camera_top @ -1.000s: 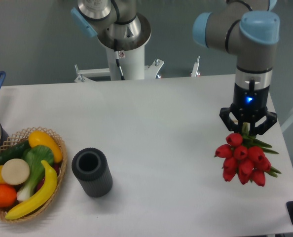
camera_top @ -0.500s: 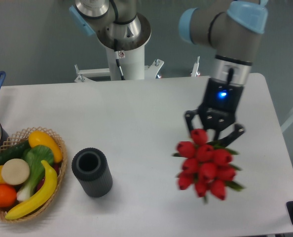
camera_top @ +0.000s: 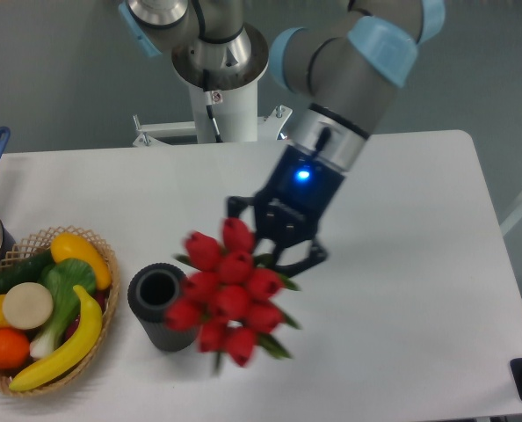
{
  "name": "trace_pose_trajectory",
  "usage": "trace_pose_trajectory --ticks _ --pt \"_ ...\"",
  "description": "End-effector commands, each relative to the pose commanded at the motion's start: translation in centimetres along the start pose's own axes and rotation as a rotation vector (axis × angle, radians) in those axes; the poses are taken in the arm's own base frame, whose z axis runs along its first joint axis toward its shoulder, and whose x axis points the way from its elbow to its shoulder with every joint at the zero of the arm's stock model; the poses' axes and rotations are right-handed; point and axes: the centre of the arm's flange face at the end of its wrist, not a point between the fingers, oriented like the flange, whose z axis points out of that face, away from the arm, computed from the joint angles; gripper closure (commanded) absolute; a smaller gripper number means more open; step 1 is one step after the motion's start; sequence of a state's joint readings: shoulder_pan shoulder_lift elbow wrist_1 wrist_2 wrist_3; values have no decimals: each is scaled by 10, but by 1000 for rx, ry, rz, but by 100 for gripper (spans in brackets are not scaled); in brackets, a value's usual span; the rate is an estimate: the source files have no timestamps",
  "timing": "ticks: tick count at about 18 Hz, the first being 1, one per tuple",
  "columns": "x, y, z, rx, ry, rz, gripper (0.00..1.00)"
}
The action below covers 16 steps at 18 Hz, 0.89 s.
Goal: Insert the flowers into the vase
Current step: 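Carry the red tulips toward the dark grey vase, then lower the tulip stems down into the dark grey vase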
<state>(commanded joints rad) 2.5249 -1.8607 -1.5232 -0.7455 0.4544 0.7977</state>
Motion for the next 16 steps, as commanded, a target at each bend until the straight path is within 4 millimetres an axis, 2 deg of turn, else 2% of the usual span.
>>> trace_pose_trajectory --ticks 3,10,16 --pt "7 -3 9 63 79 5 92" --pt "5 14 40 131 181 81 92" --pt "10 18 42 165 218 66 91"
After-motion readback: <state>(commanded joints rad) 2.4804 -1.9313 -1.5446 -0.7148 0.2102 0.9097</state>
